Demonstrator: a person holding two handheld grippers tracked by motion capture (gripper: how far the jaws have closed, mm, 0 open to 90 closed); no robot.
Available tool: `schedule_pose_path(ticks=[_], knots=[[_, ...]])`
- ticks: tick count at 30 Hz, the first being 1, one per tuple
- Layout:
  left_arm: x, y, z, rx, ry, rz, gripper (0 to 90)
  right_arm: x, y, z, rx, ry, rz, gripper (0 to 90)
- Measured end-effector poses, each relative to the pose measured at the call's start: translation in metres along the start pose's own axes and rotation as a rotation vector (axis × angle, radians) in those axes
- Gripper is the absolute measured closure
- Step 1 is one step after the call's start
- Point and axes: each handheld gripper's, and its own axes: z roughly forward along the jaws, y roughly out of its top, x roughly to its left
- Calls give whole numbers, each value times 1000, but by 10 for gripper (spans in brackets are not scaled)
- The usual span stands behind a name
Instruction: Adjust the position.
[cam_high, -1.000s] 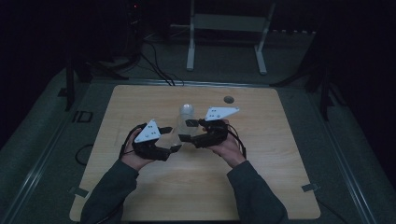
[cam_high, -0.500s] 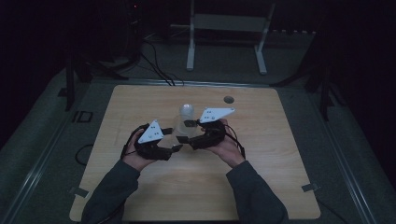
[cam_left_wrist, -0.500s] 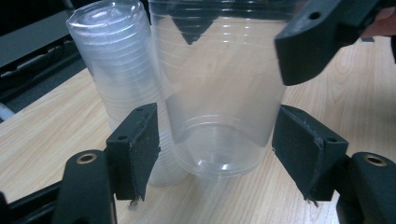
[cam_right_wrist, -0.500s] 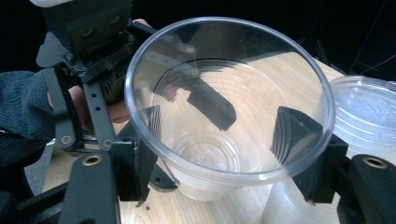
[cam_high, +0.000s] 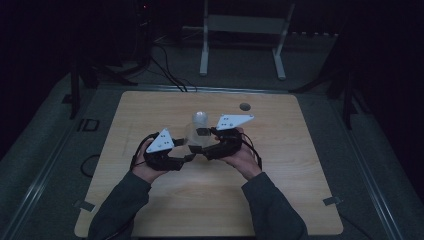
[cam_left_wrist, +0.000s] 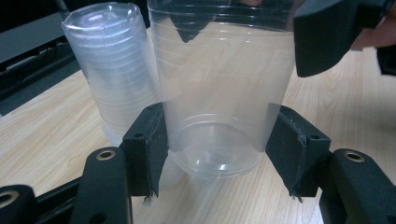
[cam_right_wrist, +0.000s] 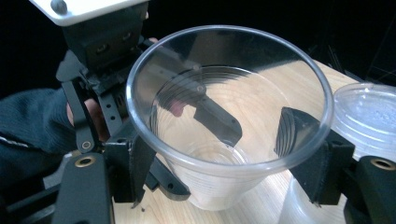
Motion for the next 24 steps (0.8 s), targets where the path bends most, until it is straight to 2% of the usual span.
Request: schedule_pose_path(ticks=[9, 24], knots=[[2, 0, -2, -44, -18, -27, 408, -3, 0, -2, -80, 46, 31, 267], [4, -2, -4, -101, -51, -57, 408, -5, 1, 0, -129, 75, 65, 229]])
